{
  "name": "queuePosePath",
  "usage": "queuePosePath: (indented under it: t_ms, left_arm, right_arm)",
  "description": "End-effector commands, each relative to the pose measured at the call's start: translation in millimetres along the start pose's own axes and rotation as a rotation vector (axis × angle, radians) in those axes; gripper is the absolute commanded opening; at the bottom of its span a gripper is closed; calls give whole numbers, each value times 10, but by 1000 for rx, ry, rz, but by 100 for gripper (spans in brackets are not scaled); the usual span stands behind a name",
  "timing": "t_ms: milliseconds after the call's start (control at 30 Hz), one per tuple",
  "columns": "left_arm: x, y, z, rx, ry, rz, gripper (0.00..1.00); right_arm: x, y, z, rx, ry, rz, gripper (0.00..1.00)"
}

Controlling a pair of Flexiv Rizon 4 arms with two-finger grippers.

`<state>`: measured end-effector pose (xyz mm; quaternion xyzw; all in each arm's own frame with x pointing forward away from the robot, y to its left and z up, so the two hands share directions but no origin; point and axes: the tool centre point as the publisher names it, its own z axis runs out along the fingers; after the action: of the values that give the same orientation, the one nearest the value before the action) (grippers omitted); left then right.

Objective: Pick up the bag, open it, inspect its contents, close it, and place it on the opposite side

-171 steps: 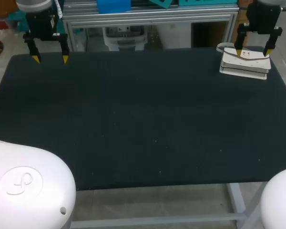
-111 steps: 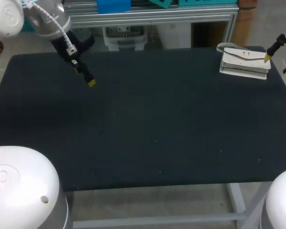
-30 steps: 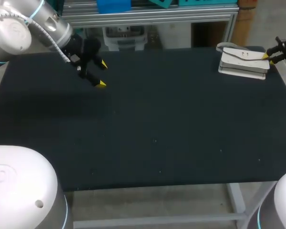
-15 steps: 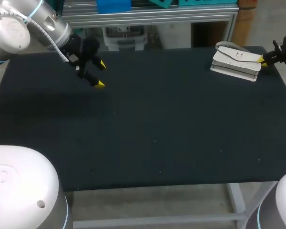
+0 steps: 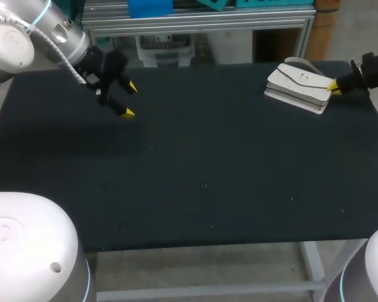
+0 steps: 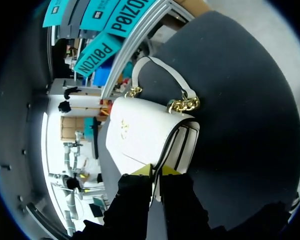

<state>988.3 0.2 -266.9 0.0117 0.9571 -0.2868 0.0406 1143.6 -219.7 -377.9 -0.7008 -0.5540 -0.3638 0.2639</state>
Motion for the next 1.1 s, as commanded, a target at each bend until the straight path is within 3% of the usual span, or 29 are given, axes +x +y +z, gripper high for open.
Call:
queuePosePath:
  t_ms: [33,267,367,400,600,800,933,1100]
  left_arm:
    - [52,19,-31,6,-10,2,100]
    - [92,29,-29,11,-9,3,100]
    - [104,35,-21,10,-6,3,100]
    - [105,36,-21,11,-5,3,100]
    - [117,60,-25,10,0,4,100]
    - [125,127,-41,6,5,-1,100]
    - [130,177,-54,3,5,-7,100]
    - [140,235,-65,-2,7,-13,100]
  right_arm:
    - [13,-5,-13,91,14,-12,0]
    - [-11,-30,-76,65,-2,7,3]
    - [17,-30,-99,41,-19,13,35]
    - [28,-33,-96,39,-20,13,39]
    - [70,-44,-60,-8,-40,30,38]
    - [105,-76,-46,-66,-49,54,21]
    - [146,-115,-14,-91,-67,69,21]
    - [184,-165,34,-123,-84,93,34]
